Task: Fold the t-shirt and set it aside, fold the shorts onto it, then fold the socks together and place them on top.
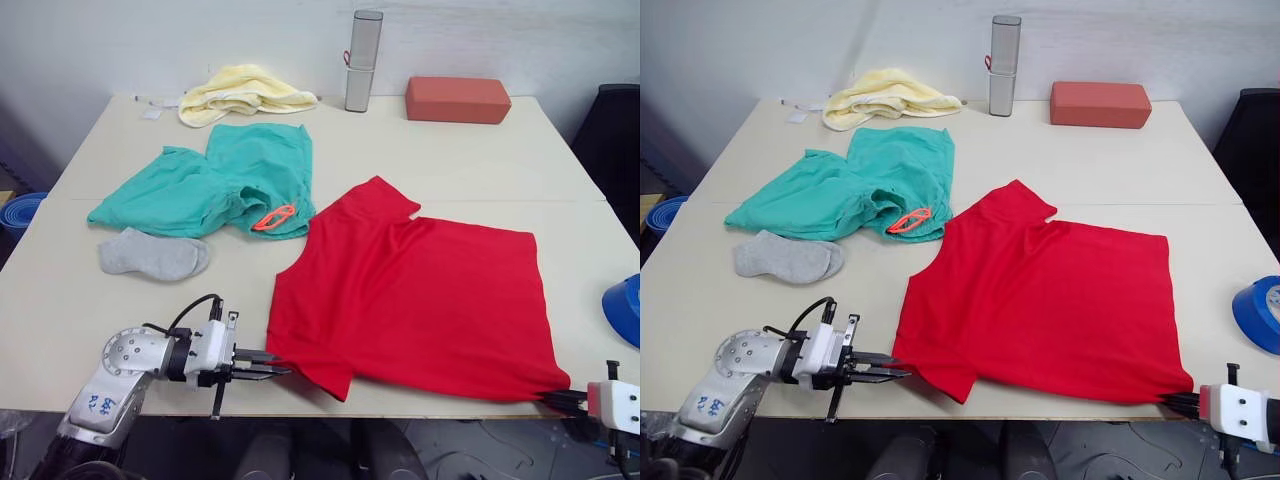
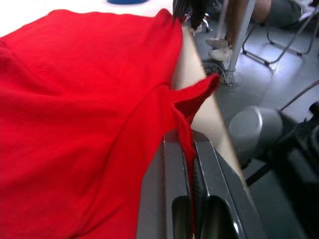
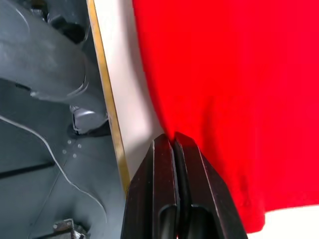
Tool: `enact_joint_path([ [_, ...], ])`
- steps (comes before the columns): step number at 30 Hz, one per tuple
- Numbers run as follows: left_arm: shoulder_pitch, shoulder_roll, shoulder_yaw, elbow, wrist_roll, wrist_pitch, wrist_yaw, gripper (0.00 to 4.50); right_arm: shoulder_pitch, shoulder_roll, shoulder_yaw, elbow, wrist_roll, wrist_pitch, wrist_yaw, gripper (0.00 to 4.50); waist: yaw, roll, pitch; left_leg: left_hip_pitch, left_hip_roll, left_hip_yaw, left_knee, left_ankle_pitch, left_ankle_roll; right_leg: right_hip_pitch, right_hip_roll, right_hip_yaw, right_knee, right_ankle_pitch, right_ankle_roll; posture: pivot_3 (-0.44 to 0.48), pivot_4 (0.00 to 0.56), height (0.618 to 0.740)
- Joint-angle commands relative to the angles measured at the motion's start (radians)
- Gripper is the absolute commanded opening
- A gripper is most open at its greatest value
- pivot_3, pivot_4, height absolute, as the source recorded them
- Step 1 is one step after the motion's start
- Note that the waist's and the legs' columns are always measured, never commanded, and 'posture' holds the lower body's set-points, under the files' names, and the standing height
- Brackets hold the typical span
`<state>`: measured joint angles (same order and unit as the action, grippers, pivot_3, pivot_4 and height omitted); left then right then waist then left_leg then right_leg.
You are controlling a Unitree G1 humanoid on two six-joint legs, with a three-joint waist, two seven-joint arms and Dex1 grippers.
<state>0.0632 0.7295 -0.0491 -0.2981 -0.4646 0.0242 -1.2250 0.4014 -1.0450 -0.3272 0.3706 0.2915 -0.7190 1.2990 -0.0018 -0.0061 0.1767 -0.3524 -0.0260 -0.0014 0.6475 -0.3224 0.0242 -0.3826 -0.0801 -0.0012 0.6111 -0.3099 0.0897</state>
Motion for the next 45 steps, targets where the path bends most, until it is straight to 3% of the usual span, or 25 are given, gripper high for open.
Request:
enact_joint_path([
  [1,0.042,0.023,0.057,-0.061,-0.024,0.027,0.029,0.0,-0.017,-0.011,-0.016,0.029,0.029,-0.02,0.028,0.01,0.0,0.001,0.0,0.0,0.0,0.0,0.0,0.0,0.0,0.0,0.0,0.0,0.0,0.0,0.0,0.0,0.15,0.74],
  [12,0.074,0.105,0.146,-0.035,-0.025,0.054,0.001,0.0,0.065,-0.015,-0.045,-0.062,0.13,0.064,0.136,0.01,0.004,0.002,0.0,0.0,0.0,-0.001,0.0,0.0,0.0,0.0,0.0,-0.001,-0.001,-0.001,-0.001,0.0,0.15,0.74],
  [20,0.069,0.134,0.111,-0.038,-0.001,0.051,-0.05,0.0,0.256,0.007,-0.114,-0.211,0.148,0.13,0.148,0.01,0.004,0.004,0.0,-0.001,0.0,-0.001,-0.001,-0.001,0.0,0.0,0.0,-0.001,-0.001,-0.002,-0.004,0.0,0.15,0.74],
  [25,0.045,0.14,0.063,-0.036,0.022,0.026,-0.095,0.0,0.363,0.028,-0.165,-0.299,0.151,0.179,0.15,0.01,0.005,0.004,0.001,0.0,0.001,-0.001,-0.001,-0.001,-0.001,0.0,0.0,0.0,-0.001,-0.008,-0.015,0.0,0.15,0.74],
  [37,0.017,0.154,0.123,-0.025,-0.043,0.105,-0.092,0.0,0.296,0.067,-0.155,-0.352,0.136,0.256,0.127,0.01,0.005,0.004,0.001,-0.001,0.001,-0.001,-0.001,-0.001,-0.001,0.0,0.0,-0.001,-0.001,-0.008,-0.015,0.0,0.15,0.74],
  [45,-0.057,0.21,0.133,-0.005,-0.14,0.317,-0.107,0.0,0.335,0.057,-0.221,-0.409,0.196,0.444,0.132,0.01,0.012,0.004,0.001,-0.001,0.001,-0.001,-0.001,-0.001,-0.001,0.0,0.0,-0.001,-0.001,-0.008,-0.015,0.0,0.15,0.74],
])
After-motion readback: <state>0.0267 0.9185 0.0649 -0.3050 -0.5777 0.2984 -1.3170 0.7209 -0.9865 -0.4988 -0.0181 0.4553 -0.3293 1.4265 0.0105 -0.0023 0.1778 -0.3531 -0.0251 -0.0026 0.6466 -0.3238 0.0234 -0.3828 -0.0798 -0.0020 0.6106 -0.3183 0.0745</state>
